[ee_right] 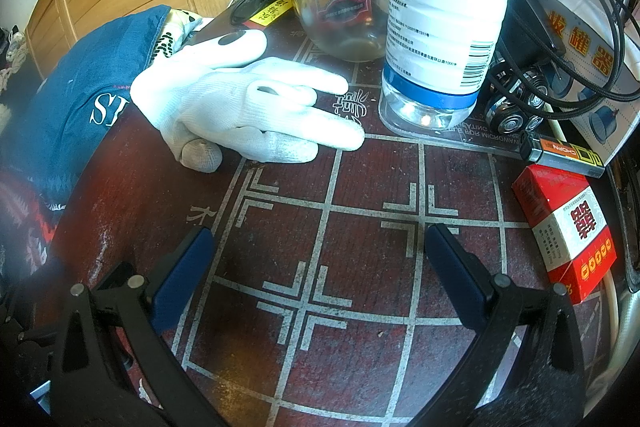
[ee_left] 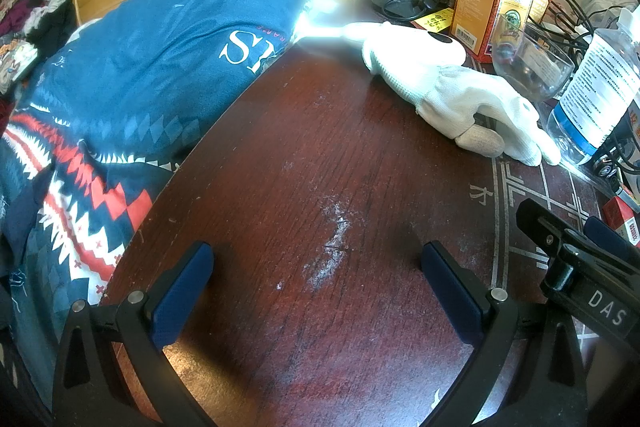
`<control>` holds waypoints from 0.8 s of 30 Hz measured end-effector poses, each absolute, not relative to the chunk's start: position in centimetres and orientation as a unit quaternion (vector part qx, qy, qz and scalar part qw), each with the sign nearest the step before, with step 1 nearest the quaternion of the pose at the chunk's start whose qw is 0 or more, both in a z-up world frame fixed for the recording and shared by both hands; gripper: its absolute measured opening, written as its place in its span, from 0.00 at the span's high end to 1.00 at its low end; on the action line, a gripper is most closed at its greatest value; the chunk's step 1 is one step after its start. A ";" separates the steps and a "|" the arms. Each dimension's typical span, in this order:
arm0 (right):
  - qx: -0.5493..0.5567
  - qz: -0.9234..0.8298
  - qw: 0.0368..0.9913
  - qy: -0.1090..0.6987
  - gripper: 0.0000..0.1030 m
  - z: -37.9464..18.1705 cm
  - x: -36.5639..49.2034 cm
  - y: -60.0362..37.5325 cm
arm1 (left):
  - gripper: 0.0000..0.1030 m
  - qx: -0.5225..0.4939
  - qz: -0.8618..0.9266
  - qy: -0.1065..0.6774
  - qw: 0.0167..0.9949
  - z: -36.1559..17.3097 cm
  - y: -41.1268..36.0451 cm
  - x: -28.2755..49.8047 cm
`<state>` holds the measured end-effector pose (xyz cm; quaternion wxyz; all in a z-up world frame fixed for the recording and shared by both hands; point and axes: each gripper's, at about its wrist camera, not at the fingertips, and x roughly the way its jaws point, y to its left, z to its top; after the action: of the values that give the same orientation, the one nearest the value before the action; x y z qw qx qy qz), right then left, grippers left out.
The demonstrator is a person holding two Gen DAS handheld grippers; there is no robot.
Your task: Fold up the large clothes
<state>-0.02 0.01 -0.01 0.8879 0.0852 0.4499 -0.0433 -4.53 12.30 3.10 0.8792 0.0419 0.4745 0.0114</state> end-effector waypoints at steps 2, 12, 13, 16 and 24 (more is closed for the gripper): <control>0.085 -0.043 0.888 0.450 0.00 0.0 0.0 0.0 | 0.00 0.042 0.011 0.475 0.879 3.1 12.3 -4.5; 0.085 -0.043 0.888 0.450 0.00 0.0 0.0 0.0 | 0.00 0.042 0.012 0.474 0.879 3.1 12.3 -4.6; 0.085 -0.043 0.888 0.450 0.00 0.0 0.0 0.0 | 0.00 0.042 0.012 0.474 0.879 3.1 12.3 -4.6; 0.085 -0.044 0.888 0.450 0.00 0.0 0.0 0.0 | 0.00 0.042 0.012 0.474 0.879 3.1 12.3 -4.6; 0.033 -0.045 0.867 0.495 0.00 -0.6 2.2 2.0 | 0.00 0.055 -0.017 0.487 0.872 2.8 11.2 -4.6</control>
<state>2.22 2.03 -0.60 0.8673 0.0326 0.4946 -0.0454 -4.58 11.16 2.83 0.8717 0.0546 0.4866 -0.0168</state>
